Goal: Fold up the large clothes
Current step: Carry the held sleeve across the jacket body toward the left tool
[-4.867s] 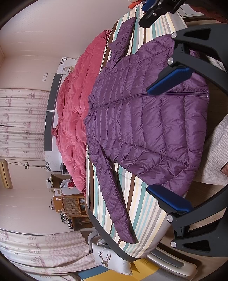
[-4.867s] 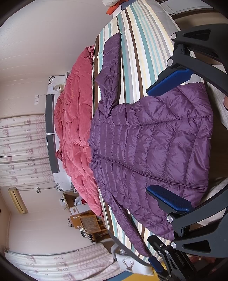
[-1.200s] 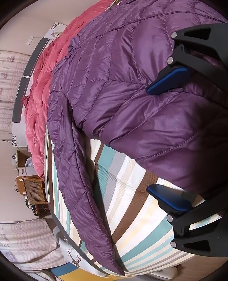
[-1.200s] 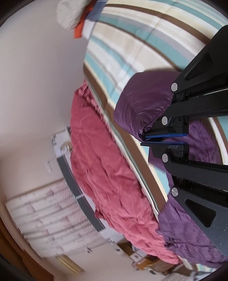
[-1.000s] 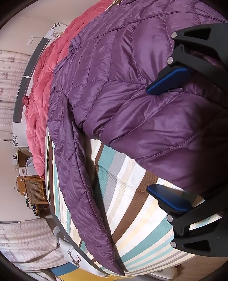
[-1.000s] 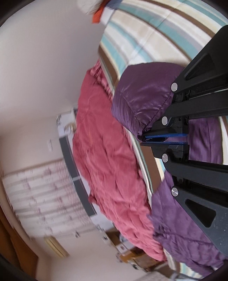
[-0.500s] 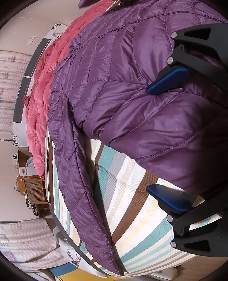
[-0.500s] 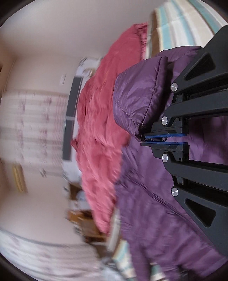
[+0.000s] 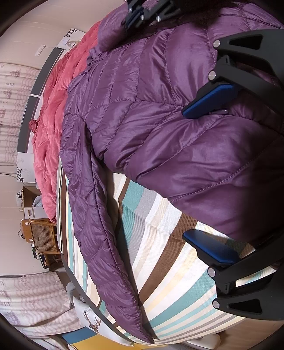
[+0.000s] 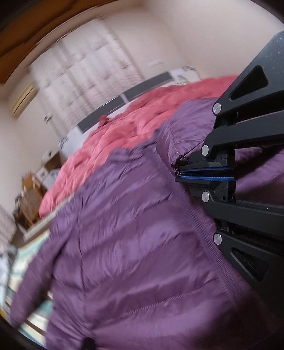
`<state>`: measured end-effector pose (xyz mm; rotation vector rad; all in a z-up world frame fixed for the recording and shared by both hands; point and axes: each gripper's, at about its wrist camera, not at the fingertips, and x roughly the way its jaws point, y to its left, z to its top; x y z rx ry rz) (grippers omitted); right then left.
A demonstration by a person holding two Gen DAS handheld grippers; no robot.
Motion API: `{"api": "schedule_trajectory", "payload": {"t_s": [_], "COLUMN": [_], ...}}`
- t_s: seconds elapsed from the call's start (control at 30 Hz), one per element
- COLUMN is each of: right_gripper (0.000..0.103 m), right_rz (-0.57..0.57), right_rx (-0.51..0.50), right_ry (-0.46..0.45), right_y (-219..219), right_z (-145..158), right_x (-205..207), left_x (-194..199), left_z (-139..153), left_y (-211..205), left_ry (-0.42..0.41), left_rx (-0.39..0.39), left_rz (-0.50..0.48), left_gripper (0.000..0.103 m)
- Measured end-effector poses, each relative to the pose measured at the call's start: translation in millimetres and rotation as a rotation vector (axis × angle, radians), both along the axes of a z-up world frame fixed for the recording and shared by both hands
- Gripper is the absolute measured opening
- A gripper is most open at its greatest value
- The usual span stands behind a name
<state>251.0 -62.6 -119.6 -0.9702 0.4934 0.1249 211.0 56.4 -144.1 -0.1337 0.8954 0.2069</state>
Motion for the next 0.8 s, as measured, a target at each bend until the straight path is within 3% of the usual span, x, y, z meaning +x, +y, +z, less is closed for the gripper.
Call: {"api": "schedule_trajectory", "payload": {"t_s": [0.07,0.17,0.3,0.37,0.57,0.6,0.67,0.73,0.8], "right_gripper": [0.004,0.004,0.005,0.005,0.004,0.004,0.004,0.004,0.016], "right_rz": [0.026,0.056,0.022,0.039,0.246,0.268,0.266,0.223,0.175], "right_rx": [-0.113,-0.266,-0.223,-0.264,-0.655,-0.684,-0.695,-0.639,-0.57], "right_ry": [0.048,-0.017,-0.002,-0.014,-0.183,-0.204,-0.22,-0.187,-0.152], "right_y": [13,23,16,20,49,50,49,43,37], "right_z": [-16,-32,-23,-24,-52,-54,-52,-47,-38], "right_x": [3,-8,-14,-15,-37,-40,-46,-49,-51], "left_x": [0,0,0,0,-1,-1,-1,-1,0], "left_z": [0,0,0,0,0,-1,-1,-1,0], "left_y": [0,0,0,1,3,2,3,3,4], "left_ry": [-0.001,-0.003,-0.004,-0.005,-0.007,-0.007,-0.006,-0.008,-0.002], "left_rx": [-0.003,-0.007,-0.006,-0.008,-0.019,-0.017,-0.018,-0.024,-0.035], "left_rz": [0.0,-0.001,-0.001,-0.001,-0.002,-0.002,-0.002,-0.002,-0.008], "left_gripper": [0.101,0.101,0.101,0.101,0.101,0.101,0.101,0.101,0.101]}}
